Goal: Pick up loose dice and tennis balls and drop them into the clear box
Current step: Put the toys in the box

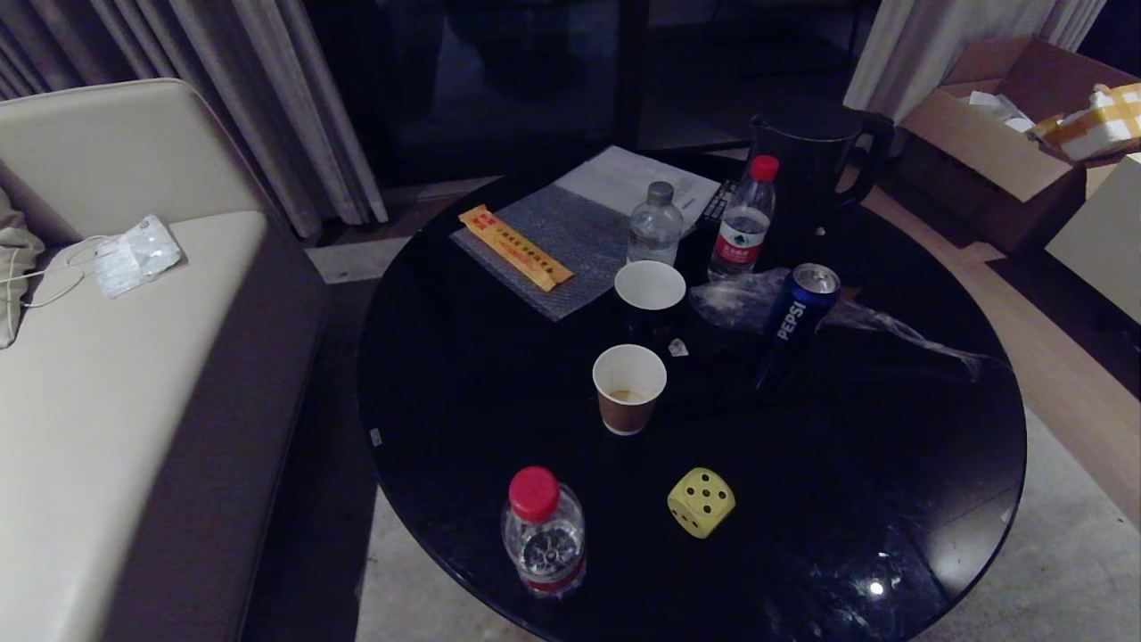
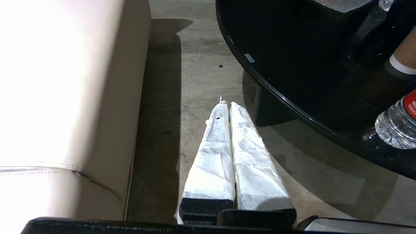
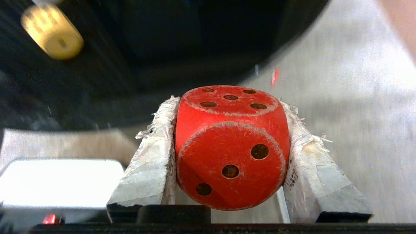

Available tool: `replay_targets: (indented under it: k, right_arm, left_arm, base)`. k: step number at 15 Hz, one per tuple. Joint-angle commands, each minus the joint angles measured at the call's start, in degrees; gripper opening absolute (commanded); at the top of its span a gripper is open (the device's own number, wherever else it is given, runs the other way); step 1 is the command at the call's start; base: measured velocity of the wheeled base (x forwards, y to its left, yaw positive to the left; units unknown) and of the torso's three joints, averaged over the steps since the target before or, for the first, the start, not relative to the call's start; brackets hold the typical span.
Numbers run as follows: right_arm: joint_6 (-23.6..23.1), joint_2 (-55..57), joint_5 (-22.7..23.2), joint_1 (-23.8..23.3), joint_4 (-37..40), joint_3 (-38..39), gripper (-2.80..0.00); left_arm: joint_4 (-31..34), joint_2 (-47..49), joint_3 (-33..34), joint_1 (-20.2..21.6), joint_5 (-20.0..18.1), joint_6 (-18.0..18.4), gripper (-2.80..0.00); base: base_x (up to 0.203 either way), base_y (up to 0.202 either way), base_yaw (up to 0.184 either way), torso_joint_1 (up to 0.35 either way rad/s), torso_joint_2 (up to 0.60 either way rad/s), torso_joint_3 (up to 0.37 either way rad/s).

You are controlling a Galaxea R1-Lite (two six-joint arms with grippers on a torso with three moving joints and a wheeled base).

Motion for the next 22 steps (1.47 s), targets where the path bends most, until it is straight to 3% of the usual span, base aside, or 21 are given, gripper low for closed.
replay_targets:
  k: [1, 7, 22]
  right_arm:
    - [-0.4, -3.3, 0.7, -0.2, -4.2, 2.3, -2.8]
    - [0.2, -3.3, 0.5, -0.2, -8.2, 3.8, -2.8]
    - [0.1, -3.3, 0.5, -0.2, -8.2, 3.8, -2.8]
  left_arm:
    - [-0.1, 0.1, 0.1, 0.0, 0.0, 0.0, -2.8]
    - [-0.1, 0.1, 0.1, 0.0, 0.0, 0.0, -2.8]
    - [0.0, 0.1, 0.1, 0.0, 0.0, 0.1, -2.8]
  base:
    - [0.0, 0.0, 0.0, 0.0, 0.0, 0.0]
    - [0.0, 0.0, 0.0, 0.0, 0.0, 0.0]
    - [0.0, 0.0, 0.0, 0.0, 0.0, 0.0]
